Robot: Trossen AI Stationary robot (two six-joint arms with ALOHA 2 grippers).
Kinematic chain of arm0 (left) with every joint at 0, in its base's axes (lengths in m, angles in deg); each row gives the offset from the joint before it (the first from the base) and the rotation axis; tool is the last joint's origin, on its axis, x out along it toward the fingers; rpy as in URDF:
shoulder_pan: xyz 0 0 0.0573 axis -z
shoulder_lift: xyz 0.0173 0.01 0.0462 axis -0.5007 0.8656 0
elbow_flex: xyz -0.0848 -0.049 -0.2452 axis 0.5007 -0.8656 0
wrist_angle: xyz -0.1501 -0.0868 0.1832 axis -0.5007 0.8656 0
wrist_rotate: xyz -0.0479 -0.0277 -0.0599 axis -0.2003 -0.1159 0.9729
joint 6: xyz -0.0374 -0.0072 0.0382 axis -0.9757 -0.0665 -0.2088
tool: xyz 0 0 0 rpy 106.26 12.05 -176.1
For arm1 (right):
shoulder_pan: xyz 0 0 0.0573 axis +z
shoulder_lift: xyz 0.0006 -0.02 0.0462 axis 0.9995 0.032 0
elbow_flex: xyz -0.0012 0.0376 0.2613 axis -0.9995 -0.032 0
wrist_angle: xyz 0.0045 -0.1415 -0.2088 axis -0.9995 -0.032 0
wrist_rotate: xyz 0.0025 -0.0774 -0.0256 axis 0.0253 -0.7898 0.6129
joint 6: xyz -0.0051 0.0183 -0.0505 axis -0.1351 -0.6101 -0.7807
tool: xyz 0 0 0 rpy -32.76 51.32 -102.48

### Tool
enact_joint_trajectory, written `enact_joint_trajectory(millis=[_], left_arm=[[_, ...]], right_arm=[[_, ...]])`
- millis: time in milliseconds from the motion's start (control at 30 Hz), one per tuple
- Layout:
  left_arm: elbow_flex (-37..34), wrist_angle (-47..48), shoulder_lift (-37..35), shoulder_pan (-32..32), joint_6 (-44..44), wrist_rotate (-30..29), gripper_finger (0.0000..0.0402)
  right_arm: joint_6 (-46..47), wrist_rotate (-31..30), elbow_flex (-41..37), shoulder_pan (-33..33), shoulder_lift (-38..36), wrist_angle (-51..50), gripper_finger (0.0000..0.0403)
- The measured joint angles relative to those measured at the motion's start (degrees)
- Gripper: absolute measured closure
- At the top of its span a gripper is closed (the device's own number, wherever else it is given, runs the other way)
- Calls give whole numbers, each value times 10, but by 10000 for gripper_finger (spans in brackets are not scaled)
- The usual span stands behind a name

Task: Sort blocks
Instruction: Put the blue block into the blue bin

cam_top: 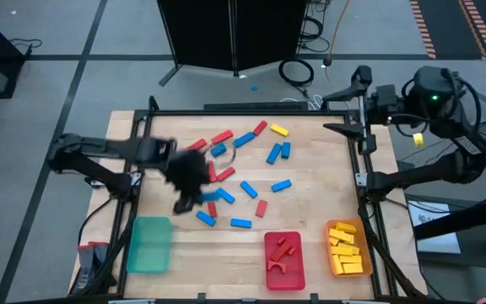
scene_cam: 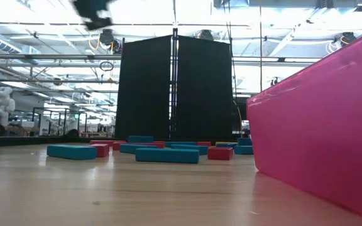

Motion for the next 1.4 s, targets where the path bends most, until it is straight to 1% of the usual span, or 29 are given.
enact_joint_trajectory(millis=[67, 200, 333, 500, 600, 733, 867, 1000, 1100, 1267, 1400], left_arm=[[-32, 1, -21, 54, -60, -22, 278], [-97, 17, -63, 152, -193, -86, 275], [-166, 17, -110, 244, -320, -125, 274], [-247, 17, -144, 338, -454, -136, 273], [-281, 3, -152, 379, -505, -132, 273], [-305, -18, -152, 418, -554, -123, 272], [-323, -50, -152, 438, -608, -122, 272], [-325, -95, -152, 443, -621, -118, 261], [-325, -95, -152, 443, -635, -115, 238], [-325, -69, -152, 460, -670, -105, 183], [-326, -57, -152, 479, -727, -103, 145]], right_arm=[[0, -8, 0, 0, -1, -14, 132], [1, -18, 0, 0, 1, -35, 133], [10, -18, 0, 0, 6, -45, 133], [13, -18, 0, 0, 10, -54, 133], [27, -18, 0, 0, 12, -67, 133], [48, -18, 0, 0, 15, -80, 133], [50, -17, 0, 0, 15, -86, 133], [50, -17, 0, 0, 16, -87, 133], [50, -17, 0, 0, 18, -93, 133], [50, -16, 0, 0, 27, -104, 133], [50, -15, 0, 0, 34, -114, 133]])
